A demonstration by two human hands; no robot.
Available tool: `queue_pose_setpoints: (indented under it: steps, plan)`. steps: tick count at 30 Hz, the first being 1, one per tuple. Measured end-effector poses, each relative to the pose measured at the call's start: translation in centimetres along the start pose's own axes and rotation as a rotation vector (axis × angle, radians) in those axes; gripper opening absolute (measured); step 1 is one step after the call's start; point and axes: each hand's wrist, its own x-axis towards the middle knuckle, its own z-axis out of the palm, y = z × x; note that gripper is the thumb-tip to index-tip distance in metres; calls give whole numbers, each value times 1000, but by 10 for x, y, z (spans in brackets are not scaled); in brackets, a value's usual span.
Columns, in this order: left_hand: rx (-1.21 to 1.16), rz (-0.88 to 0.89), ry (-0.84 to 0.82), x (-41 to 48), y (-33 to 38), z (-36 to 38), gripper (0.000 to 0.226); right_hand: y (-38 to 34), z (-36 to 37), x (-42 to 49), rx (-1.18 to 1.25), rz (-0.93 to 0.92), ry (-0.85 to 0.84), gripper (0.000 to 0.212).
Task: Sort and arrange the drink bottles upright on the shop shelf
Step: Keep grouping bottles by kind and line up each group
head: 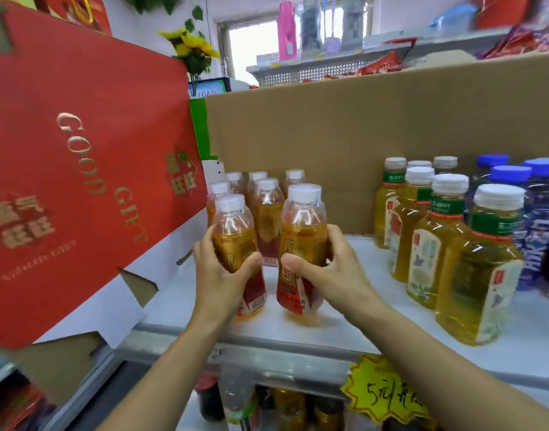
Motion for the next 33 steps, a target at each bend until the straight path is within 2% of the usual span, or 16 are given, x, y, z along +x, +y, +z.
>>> queue_pose_setpoints:
  steps: [6, 11, 14, 17, 20, 24, 26, 31, 33]
  plan:
    - [95, -24, -30, 37, -33, -11, 86, 25, 43, 37, -37, 74, -33, 65]
    - [88, -41, -58, 45, -38, -10, 87, 27, 52, 50, -70, 109, -19, 70]
    - [107, -67, -102, 42, -36, -10, 88, 26, 48, 48, -119, 143, -70, 74]
    - [183, -137, -149, 36, -25, -12, 92, 19, 37, 37, -266, 102, -124, 77]
    - [239, -74, -114, 15, -9, -12, 91, 8, 21, 15, -390, 25, -58, 80]
    - [253, 52, -107, -24, 19, 2, 78, -11, -13, -23, -438, -216, 67, 56]
    - [153, 50, -151, -41, 38, 17, 68, -18, -37, -43, -422, -302, 129, 41]
    - [-111, 183, -223, -88, 98, 70, 32, -23, -112, -83, -398, -395, 256, 21]
    - [-189, 232, -270, -108, 126, 97, 26, -22, -150, -98, -390, -389, 300, 17]
